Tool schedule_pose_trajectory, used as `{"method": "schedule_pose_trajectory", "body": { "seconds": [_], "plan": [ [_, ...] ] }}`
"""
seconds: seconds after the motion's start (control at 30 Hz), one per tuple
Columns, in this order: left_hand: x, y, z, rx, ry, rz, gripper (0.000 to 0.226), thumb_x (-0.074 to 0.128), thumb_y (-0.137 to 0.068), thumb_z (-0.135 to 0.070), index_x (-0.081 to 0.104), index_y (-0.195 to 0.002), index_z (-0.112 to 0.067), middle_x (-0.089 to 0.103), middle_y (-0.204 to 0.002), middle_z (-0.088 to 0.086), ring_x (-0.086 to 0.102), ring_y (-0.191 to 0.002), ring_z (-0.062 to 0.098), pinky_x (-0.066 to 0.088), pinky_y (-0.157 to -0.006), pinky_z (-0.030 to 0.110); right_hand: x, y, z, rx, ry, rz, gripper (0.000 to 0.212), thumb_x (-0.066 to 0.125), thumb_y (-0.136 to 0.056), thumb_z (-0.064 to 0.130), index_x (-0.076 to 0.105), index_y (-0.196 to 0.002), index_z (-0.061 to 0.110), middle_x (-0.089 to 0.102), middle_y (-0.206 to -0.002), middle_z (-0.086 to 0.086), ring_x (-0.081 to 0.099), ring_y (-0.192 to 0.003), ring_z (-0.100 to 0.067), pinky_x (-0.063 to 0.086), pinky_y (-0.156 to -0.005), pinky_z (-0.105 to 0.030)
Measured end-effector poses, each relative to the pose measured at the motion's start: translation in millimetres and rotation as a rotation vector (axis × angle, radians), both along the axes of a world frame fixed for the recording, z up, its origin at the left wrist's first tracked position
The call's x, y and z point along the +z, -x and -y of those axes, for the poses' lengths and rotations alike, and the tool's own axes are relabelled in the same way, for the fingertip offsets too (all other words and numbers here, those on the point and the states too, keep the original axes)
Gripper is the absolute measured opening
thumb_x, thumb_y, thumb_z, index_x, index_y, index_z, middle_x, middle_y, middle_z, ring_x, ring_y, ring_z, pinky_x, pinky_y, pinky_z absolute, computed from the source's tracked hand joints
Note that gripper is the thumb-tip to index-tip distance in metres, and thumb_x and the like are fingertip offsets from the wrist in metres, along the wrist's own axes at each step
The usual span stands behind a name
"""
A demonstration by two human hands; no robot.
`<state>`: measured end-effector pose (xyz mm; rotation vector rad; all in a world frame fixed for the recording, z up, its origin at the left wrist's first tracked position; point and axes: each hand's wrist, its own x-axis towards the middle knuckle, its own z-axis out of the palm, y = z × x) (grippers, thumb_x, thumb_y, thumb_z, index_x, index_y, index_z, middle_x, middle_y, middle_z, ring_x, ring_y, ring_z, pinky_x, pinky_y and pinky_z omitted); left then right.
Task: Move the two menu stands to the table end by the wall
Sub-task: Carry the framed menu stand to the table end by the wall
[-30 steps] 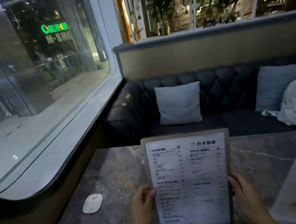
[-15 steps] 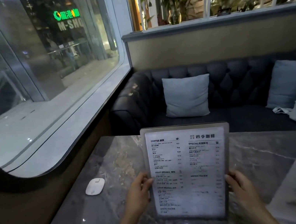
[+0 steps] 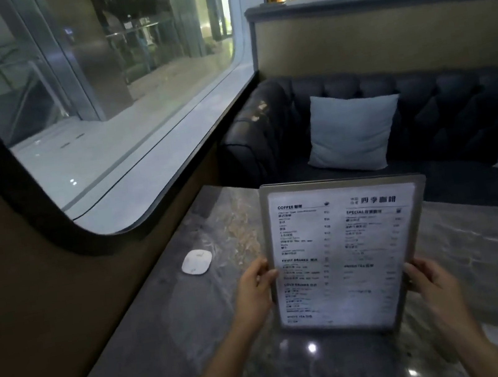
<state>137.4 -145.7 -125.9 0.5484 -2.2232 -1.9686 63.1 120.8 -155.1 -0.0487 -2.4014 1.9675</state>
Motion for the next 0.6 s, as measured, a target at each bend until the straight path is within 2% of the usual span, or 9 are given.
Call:
{"method": "schedule_pose_trajectory", "body": {
  "seconds": [0.13, 0.2, 0.27, 0.33, 0.4, 0.43, 0.5, 0.53, 0.6],
  "plan": [
    [7, -31, 38, 0.097, -0.004, 0.001, 0.022, 0.051, -0.09, -0.01, 0.059, -0.076, -0.026, 0.067, -0.083, -0.004, 0.067, -0.083, 0.016, 0.057, -0.076, 0.045, 9, -1, 46, 0.108, 0.021, -0.062, 0.016, 0.054, -0.086, 0.011, 0.063, -0.077, 0.021, 0.067, -0.084, -0.006, 0.06, -0.074, -0.018, 0.05, -0.059, -0.013],
    [11, -53, 58, 0.18, 0.009, 0.003, 0.022, 0.052, -0.089, -0.009, 0.059, -0.075, -0.025, 0.067, -0.084, -0.001, 0.067, -0.085, 0.019, 0.056, -0.077, 0.047, 14, -2, 74, 0.193, 0.027, -0.088, 0.017, 0.055, -0.086, 0.009, 0.064, -0.078, 0.02, 0.066, -0.083, -0.006, 0.061, -0.072, -0.013, 0.051, -0.061, -0.017],
    [15, -77, 76, 0.248, 0.034, 0.002, 0.019, 0.052, -0.089, -0.009, 0.057, -0.074, -0.02, 0.066, -0.085, 0.006, 0.065, -0.09, 0.028, 0.055, -0.078, 0.052, 20, -5, 103, 0.278, 0.014, -0.106, 0.014, 0.055, -0.086, 0.01, 0.064, -0.081, 0.018, 0.066, -0.084, -0.008, 0.061, -0.075, -0.017, 0.052, -0.066, -0.022],
    [19, -103, 93, 0.32, 0.051, -0.01, 0.013, 0.051, -0.089, -0.009, 0.055, -0.077, -0.008, 0.063, -0.085, 0.014, 0.063, -0.087, 0.031, 0.052, -0.078, 0.053, 25, -10, 134, 0.369, -0.004, -0.137, 0.012, 0.054, -0.087, 0.009, 0.065, -0.085, 0.014, 0.066, -0.082, -0.005, 0.061, -0.074, -0.017, 0.049, -0.061, -0.012],
    [21, -128, 106, 0.417, 0.064, 0.002, 0.016, 0.051, -0.09, -0.009, 0.05, -0.082, 0.005, 0.057, -0.081, 0.018, 0.056, -0.075, 0.02, 0.053, -0.069, 0.043, 28, -17, 165, 0.467, 0.005, -0.149, 0.016, 0.053, -0.087, 0.007, 0.065, -0.083, 0.017, 0.067, -0.081, 0.0, 0.06, -0.069, -0.009, 0.047, -0.057, -0.008],
    [20, -141, 111, 0.476, 0.052, 0.002, 0.017, 0.05, -0.09, -0.007, 0.048, -0.079, 0.006, 0.056, -0.076, 0.015, 0.053, -0.067, 0.012, 0.05, -0.06, 0.032, 29, -21, 179, 0.515, 0.011, -0.139, 0.019, 0.053, -0.087, 0.007, 0.065, -0.08, 0.021, 0.067, -0.081, 0.001, 0.06, -0.068, -0.007, 0.047, -0.057, -0.008],
    [21, -164, 118, 0.586, -0.009, -0.017, 0.023, 0.048, -0.09, -0.002, 0.045, -0.067, -0.003, 0.057, -0.059, -0.002, 0.048, -0.05, -0.002, 0.039, -0.044, 0.013, 29, -30, 206, 0.588, 0.026, -0.108, 0.02, 0.054, -0.086, 0.008, 0.064, -0.078, 0.023, 0.068, -0.081, 0.003, 0.06, -0.068, -0.004, 0.046, -0.057, -0.006],
    [21, -176, 120, 0.628, -0.035, -0.018, 0.028, 0.048, -0.09, 0.0, 0.045, -0.064, -0.01, 0.056, -0.053, -0.008, 0.047, -0.046, -0.004, 0.037, -0.042, 0.012, 27, -35, 218, 0.619, 0.025, -0.105, 0.019, 0.055, -0.086, 0.008, 0.065, -0.079, 0.022, 0.068, -0.082, 0.001, 0.061, -0.07, -0.006, 0.046, -0.057, -0.005],
    [18, -198, 124, 0.723, -0.082, 0.004, 0.03, 0.049, -0.09, -0.002, 0.048, -0.064, -0.017, 0.056, -0.055, -0.007, 0.051, -0.051, 0.001, 0.038, -0.044, 0.02, 24, -44, 239, 0.669, -0.004, -0.114, 0.014, 0.055, -0.086, 0.009, 0.065, -0.085, 0.02, 0.067, -0.085, -0.004, 0.061, -0.076, -0.015, 0.045, -0.058, -0.006]
  ]
}}
